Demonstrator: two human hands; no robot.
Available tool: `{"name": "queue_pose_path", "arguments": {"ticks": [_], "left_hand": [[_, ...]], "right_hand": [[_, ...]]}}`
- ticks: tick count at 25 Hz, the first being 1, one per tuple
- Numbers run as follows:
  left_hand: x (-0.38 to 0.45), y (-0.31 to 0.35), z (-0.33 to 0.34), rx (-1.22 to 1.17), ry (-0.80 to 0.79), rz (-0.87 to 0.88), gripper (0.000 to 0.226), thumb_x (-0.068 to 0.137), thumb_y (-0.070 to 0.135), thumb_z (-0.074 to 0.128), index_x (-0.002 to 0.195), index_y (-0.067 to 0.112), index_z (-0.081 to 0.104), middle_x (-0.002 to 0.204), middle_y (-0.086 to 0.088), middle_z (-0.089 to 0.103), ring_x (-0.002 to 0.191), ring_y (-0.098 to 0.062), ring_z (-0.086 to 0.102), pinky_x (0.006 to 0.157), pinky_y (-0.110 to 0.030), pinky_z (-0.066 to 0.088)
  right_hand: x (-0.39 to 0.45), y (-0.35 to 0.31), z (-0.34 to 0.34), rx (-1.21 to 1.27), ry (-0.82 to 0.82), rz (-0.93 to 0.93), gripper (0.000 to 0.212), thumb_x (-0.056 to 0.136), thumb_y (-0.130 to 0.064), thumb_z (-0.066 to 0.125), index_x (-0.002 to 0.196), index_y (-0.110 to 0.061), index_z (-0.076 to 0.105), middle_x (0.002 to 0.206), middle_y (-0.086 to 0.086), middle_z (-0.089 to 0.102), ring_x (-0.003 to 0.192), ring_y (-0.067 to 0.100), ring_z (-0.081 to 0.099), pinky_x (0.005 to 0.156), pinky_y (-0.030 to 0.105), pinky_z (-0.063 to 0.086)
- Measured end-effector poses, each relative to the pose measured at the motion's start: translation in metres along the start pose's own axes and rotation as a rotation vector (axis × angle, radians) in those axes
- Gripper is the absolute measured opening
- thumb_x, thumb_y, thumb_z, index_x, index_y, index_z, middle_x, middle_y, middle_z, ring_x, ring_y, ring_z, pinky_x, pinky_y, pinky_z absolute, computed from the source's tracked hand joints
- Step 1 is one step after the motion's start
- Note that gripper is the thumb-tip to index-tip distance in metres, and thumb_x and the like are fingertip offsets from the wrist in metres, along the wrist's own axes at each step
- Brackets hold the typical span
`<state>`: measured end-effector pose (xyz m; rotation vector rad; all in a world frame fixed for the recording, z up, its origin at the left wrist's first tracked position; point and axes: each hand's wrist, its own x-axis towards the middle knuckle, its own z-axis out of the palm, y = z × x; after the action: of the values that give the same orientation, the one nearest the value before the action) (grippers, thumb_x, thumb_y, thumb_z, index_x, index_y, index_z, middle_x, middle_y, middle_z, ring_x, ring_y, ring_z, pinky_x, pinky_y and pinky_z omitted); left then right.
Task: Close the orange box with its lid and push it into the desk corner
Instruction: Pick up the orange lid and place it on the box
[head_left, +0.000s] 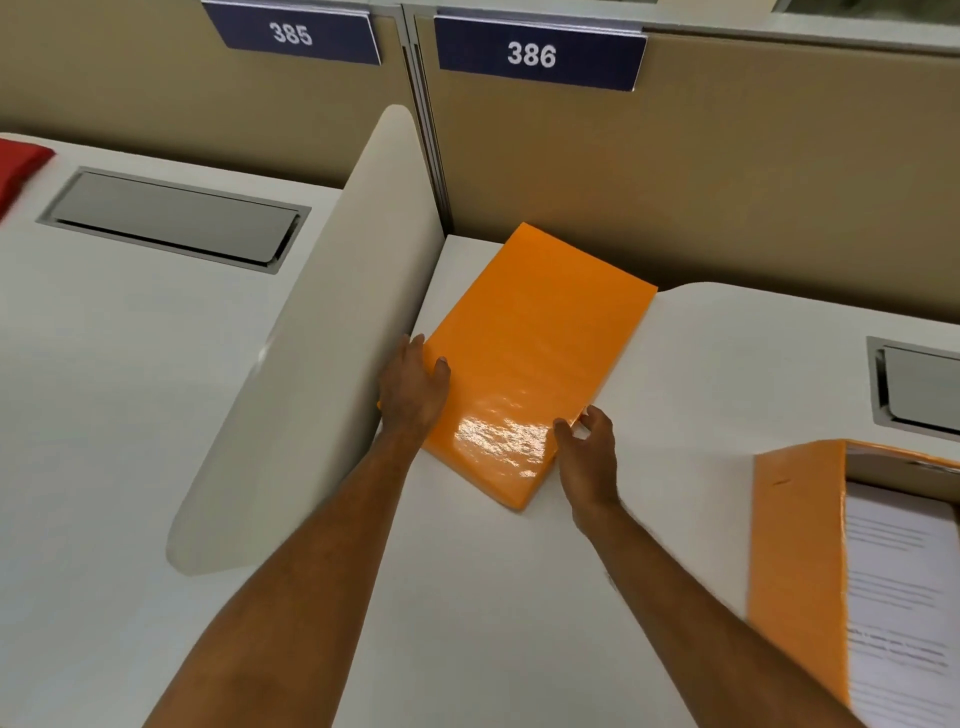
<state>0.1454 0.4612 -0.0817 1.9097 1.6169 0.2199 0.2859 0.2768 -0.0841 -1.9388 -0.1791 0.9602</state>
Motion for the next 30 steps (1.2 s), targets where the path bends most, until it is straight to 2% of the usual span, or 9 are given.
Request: {"name": "queue_pose_path", "arguments": {"ticks": [3, 6, 10, 13, 18, 21, 23, 25, 30], "left_hand": [[0.010, 0.002, 0.008, 0.045, -0.047, -0.064, 0.061, 0.105, 0.038, 0.048, 0.156, 0.009, 0.035, 0.159, -0.016, 0.045, 0.145, -0.038, 0.044, 0.119, -0.053, 0.036], [0.016, 0.004, 0.011, 0.085, -0.055, -0.090, 0.061, 0.104, 0.043, 0.048, 0.153, 0.008, 0.040, 0.150, -0.018, 0.053, 0.137, -0.041, 0.051, 0.114, -0.056, 0.041], [0.013, 0.003, 0.007, 0.036, -0.112, -0.142, 0.058, 0.103, 0.047, 0.048, 0.146, 0.008, 0.050, 0.143, -0.021, 0.057, 0.128, -0.042, 0.056, 0.108, -0.055, 0.048], [-0.007, 0.008, 0.006, -0.077, -0.148, -0.195, 0.059, 0.103, 0.049, 0.050, 0.147, 0.010, 0.048, 0.145, -0.019, 0.051, 0.129, -0.041, 0.056, 0.108, -0.056, 0.049], [-0.053, 0.022, 0.001, -0.247, -0.155, -0.236, 0.051, 0.105, 0.044, 0.049, 0.142, 0.009, 0.050, 0.143, -0.015, 0.056, 0.124, -0.035, 0.058, 0.099, -0.047, 0.049], [-0.091, 0.039, -0.007, -0.329, -0.144, -0.255, 0.042, 0.106, 0.040, 0.048, 0.133, 0.008, 0.051, 0.134, -0.014, 0.060, 0.110, -0.029, 0.058, 0.090, -0.043, 0.047], [-0.117, 0.052, -0.013, -0.389, -0.118, -0.242, 0.040, 0.106, 0.041, 0.049, 0.129, 0.008, 0.051, 0.130, -0.014, 0.062, 0.104, -0.027, 0.056, 0.086, -0.041, 0.045], [-0.141, 0.068, -0.022, -0.437, -0.081, -0.212, 0.040, 0.105, 0.042, 0.050, 0.126, 0.008, 0.051, 0.125, -0.012, 0.062, 0.104, -0.028, 0.058, 0.084, -0.040, 0.045], [-0.209, 0.114, -0.034, -0.506, -0.039, -0.174, 0.048, 0.104, 0.048, 0.047, 0.139, 0.016, 0.047, 0.136, -0.008, 0.058, 0.108, -0.025, 0.056, 0.090, -0.040, 0.048]], "right_hand": [[0.011, 0.002, 0.001, 0.085, 0.009, 0.120, 0.042, 0.098, -0.029, 0.060, 0.139, -0.021, 0.052, 0.139, 0.001, 0.055, 0.116, 0.021, 0.059, 0.097, 0.041, 0.053], [0.019, 0.001, -0.001, 0.198, -0.032, 0.186, 0.006, 0.100, -0.025, 0.058, 0.100, -0.028, 0.064, 0.111, -0.002, 0.067, 0.096, 0.016, 0.062, 0.094, 0.039, 0.052], [0.018, 0.002, -0.011, 0.314, -0.036, 0.208, 0.011, 0.101, -0.028, 0.058, 0.099, -0.031, 0.069, 0.111, -0.003, 0.073, 0.116, 0.027, 0.066, 0.104, 0.045, 0.052], [0.009, 0.000, -0.019, 0.319, 0.051, 0.112, 0.016, 0.098, -0.019, 0.060, 0.091, -0.029, 0.071, 0.113, 0.013, 0.073, 0.114, 0.042, 0.065, 0.104, 0.056, 0.051], [-0.009, -0.012, -0.046, 0.336, 0.088, 0.004, 0.021, 0.098, -0.021, 0.056, 0.113, -0.026, 0.069, 0.116, 0.002, 0.073, 0.108, 0.031, 0.069, 0.098, 0.049, 0.057], [-0.023, -0.014, -0.072, 0.317, 0.099, 0.000, 0.047, 0.097, -0.023, 0.054, 0.143, -0.017, 0.056, 0.137, 0.008, 0.065, 0.112, 0.023, 0.064, 0.100, 0.037, 0.051], [-0.035, -0.017, -0.093, 0.317, 0.100, -0.018, 0.052, 0.100, -0.020, 0.054, 0.151, -0.013, 0.047, 0.151, 0.008, 0.055, 0.128, 0.024, 0.057, 0.108, 0.035, 0.044], [-0.051, -0.025, -0.116, 0.323, 0.092, -0.054, 0.050, 0.103, -0.017, 0.051, 0.152, -0.012, 0.046, 0.152, 0.007, 0.054, 0.135, 0.027, 0.053, 0.112, 0.036, 0.042], [-0.099, -0.034, -0.188, 0.324, 0.085, -0.178, 0.040, 0.098, -0.018, 0.050, 0.136, -0.014, 0.062, 0.127, 0.005, 0.070, 0.112, 0.025, 0.065, 0.093, 0.036, 0.050]]}}
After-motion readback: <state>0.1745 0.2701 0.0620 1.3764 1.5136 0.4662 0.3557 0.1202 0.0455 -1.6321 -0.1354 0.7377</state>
